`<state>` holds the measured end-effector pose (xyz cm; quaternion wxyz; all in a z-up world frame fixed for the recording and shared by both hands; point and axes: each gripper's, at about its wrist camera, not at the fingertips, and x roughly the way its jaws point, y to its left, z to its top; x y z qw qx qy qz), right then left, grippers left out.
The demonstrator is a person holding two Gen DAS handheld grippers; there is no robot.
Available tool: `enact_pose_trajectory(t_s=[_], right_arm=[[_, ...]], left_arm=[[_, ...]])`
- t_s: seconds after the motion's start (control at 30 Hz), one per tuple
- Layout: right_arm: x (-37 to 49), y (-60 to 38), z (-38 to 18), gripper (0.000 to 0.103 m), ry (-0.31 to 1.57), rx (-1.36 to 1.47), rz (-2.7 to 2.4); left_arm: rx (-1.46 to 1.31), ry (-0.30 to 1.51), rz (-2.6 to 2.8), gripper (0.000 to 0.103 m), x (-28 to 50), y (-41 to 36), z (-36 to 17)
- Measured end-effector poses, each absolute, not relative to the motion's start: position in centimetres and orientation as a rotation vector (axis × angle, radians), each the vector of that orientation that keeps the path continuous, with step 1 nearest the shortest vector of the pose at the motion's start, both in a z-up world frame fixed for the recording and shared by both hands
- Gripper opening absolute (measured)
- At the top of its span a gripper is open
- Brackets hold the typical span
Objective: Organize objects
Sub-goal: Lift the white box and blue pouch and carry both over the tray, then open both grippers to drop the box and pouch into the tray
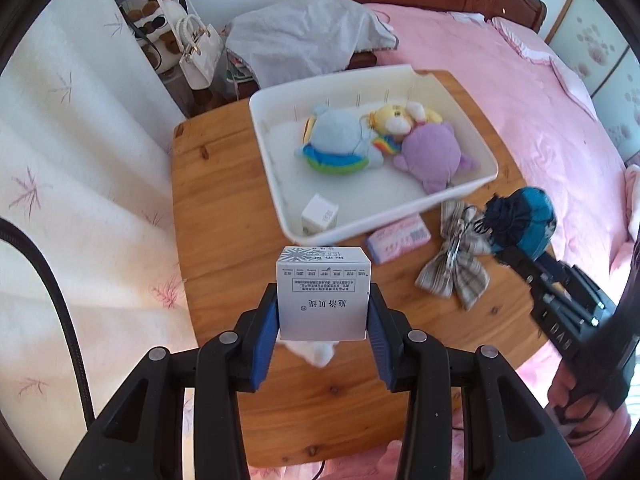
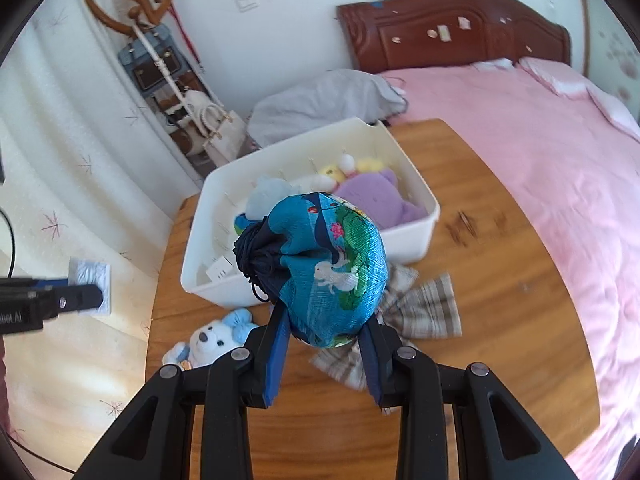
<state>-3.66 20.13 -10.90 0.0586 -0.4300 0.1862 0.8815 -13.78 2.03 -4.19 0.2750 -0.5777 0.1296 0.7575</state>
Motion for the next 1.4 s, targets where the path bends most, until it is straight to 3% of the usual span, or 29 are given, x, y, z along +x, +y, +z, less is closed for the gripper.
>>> enact_pose_trajectory(t_s=[0.27, 0.8, 1.13, 1.4], right_arm=[[-7.7, 21.4, -11.9, 0.033, 0.630, -1.292, 2.732], [-13.3, 22.4, -15.3, 0.034, 0.552, -1.316, 2.834], [-14.8, 22.6, -16.7, 0.034, 0.584, -1.376, 2.831], [-15.4, 22.3, -15.8, 0.034, 0.490, -1.324, 2.912]], left_arm=[[-1.518, 0.267, 2.098, 0.045, -16.4, 4.9, -4.5], [-1.568, 0.186, 2.106, 0.045, -21.7, 11.3, -9.5], [-1.600, 0.181, 2.126, 0.045, -23.0, 11.9, -10.8], [-1.640, 0.165, 2.130, 0.050, -23.6, 11.7, -11.2]])
